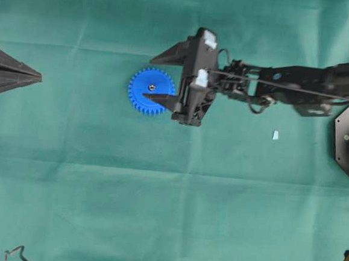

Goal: Insert the shaft into the center hole of the gear.

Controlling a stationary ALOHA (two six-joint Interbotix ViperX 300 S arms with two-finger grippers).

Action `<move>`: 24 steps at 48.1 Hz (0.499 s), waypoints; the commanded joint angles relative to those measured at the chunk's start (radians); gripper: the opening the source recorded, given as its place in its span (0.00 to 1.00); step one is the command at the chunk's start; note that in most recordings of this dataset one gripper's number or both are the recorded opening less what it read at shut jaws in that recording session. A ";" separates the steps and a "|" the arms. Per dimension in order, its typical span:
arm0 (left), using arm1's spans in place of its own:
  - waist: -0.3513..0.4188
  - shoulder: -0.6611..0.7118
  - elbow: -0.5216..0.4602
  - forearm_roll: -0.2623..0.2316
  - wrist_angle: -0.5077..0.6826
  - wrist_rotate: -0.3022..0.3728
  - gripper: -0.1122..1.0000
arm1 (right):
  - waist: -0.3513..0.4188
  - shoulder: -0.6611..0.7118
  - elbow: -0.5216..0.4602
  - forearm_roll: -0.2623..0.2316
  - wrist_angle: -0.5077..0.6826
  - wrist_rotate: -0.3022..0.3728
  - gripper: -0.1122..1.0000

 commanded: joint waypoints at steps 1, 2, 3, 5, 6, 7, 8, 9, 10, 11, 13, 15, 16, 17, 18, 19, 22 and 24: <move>0.000 0.002 -0.031 0.002 -0.005 -0.003 0.10 | -0.005 -0.100 -0.002 -0.005 0.029 -0.009 0.89; 0.000 0.002 -0.031 0.002 -0.006 -0.003 0.10 | -0.005 -0.117 0.002 -0.008 0.037 -0.014 0.89; 0.002 0.002 -0.031 0.002 -0.006 -0.003 0.10 | -0.005 -0.133 0.005 -0.009 0.046 -0.018 0.89; 0.000 0.002 -0.032 0.002 -0.006 -0.003 0.10 | -0.005 -0.166 0.011 -0.009 0.058 -0.025 0.89; 0.002 0.002 -0.032 0.002 -0.005 -0.003 0.10 | -0.005 -0.181 0.015 -0.009 0.064 -0.028 0.89; 0.000 0.002 -0.032 0.002 -0.006 -0.003 0.10 | -0.005 -0.196 0.020 -0.009 0.071 -0.031 0.89; 0.000 0.002 -0.032 0.002 -0.006 -0.003 0.10 | -0.005 -0.215 0.025 -0.009 0.075 -0.032 0.89; 0.000 0.002 -0.032 0.002 -0.006 -0.003 0.10 | -0.005 -0.230 0.031 -0.009 0.078 -0.035 0.89; 0.000 0.002 -0.034 0.002 -0.005 -0.003 0.10 | -0.005 -0.245 0.038 -0.009 0.083 -0.037 0.89; 0.000 0.003 -0.032 0.002 -0.006 -0.002 0.10 | -0.005 -0.262 0.044 -0.011 0.084 -0.037 0.89; 0.002 0.002 -0.034 0.002 -0.005 -0.003 0.10 | -0.005 -0.301 0.066 -0.011 0.086 -0.040 0.89; 0.000 0.002 -0.034 0.002 -0.006 -0.003 0.10 | -0.005 -0.330 0.084 -0.009 0.086 -0.040 0.89; 0.000 0.002 -0.034 0.002 -0.005 -0.002 0.10 | -0.005 -0.347 0.094 -0.011 0.084 -0.040 0.89; 0.000 0.002 -0.034 0.002 -0.006 -0.002 0.10 | -0.005 -0.362 0.104 -0.009 0.084 -0.040 0.89; 0.000 0.002 -0.032 0.002 -0.005 -0.003 0.10 | -0.005 -0.377 0.114 -0.011 0.084 -0.040 0.89; 0.000 0.002 -0.032 0.002 -0.005 -0.003 0.10 | -0.005 -0.393 0.124 -0.011 0.083 -0.040 0.89; 0.000 0.002 -0.034 0.002 -0.006 -0.003 0.10 | -0.005 -0.442 0.160 -0.011 0.081 -0.040 0.89; 0.000 0.002 -0.032 0.003 -0.005 -0.003 0.10 | -0.005 -0.480 0.187 -0.011 0.081 -0.040 0.89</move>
